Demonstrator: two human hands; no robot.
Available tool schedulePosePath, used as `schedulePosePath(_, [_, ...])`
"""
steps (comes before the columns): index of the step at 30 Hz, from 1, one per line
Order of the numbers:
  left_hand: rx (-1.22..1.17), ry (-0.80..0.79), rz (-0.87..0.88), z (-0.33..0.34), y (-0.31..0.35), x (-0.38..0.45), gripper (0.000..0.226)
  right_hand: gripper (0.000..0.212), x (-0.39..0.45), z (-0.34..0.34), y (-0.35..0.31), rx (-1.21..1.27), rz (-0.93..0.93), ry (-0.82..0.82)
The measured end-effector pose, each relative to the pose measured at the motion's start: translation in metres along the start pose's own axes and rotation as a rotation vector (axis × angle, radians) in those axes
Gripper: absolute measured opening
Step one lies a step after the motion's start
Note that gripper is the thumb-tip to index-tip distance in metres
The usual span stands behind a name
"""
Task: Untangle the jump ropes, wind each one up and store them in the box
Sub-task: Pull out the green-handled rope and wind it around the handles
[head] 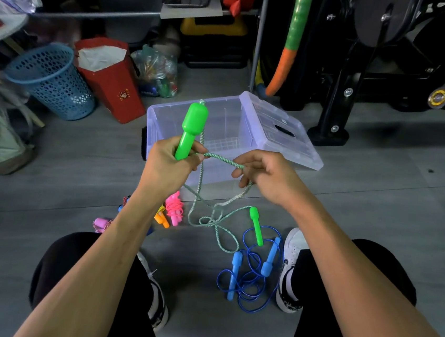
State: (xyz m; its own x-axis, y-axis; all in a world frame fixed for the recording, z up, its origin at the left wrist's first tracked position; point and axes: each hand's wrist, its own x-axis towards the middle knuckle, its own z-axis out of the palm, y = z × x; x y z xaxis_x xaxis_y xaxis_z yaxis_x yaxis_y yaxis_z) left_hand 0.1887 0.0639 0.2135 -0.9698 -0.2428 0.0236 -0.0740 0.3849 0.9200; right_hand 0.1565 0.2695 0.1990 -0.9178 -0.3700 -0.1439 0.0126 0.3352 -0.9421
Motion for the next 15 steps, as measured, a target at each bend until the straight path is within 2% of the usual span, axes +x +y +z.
schedulePosePath(4, [-0.002, 0.049, 0.014, -0.0022, -0.0006, 0.0006, 0.021, 0.029, -0.0001, -0.0018, -0.0033, 0.035, 0.017, -0.138])
schedulePosePath(7, [0.000, 0.043, -0.006, -0.0018, 0.0003, -0.0004, 0.020, 0.027, -0.0002, -0.0012, -0.0011, -0.165, 0.017, -0.134])
schedulePosePath(9, [-0.003, 0.054, -0.028, -0.0022, -0.0003, -0.0003, 0.019, 0.013, -0.0019, 0.0025, 0.0001, -0.315, -0.010, -0.129])
schedulePosePath(10, [-0.015, 0.062, -0.043, -0.0029, -0.0009, 0.0001, 0.020, 0.009, -0.0027, 0.0044, 0.0001, -0.361, -0.041, -0.098])
schedulePosePath(12, [-0.046, 0.072, -0.066, -0.0045, -0.0017, 0.0008, 0.022, 0.017, -0.0032, 0.0060, -0.0012, -0.406, -0.125, 0.020])
schedulePosePath(15, [-0.046, 0.061, -0.080, -0.0057, -0.0038, 0.0017, 0.023, 0.013, -0.0016, 0.0034, -0.0036, -0.354, -0.234, 0.170])
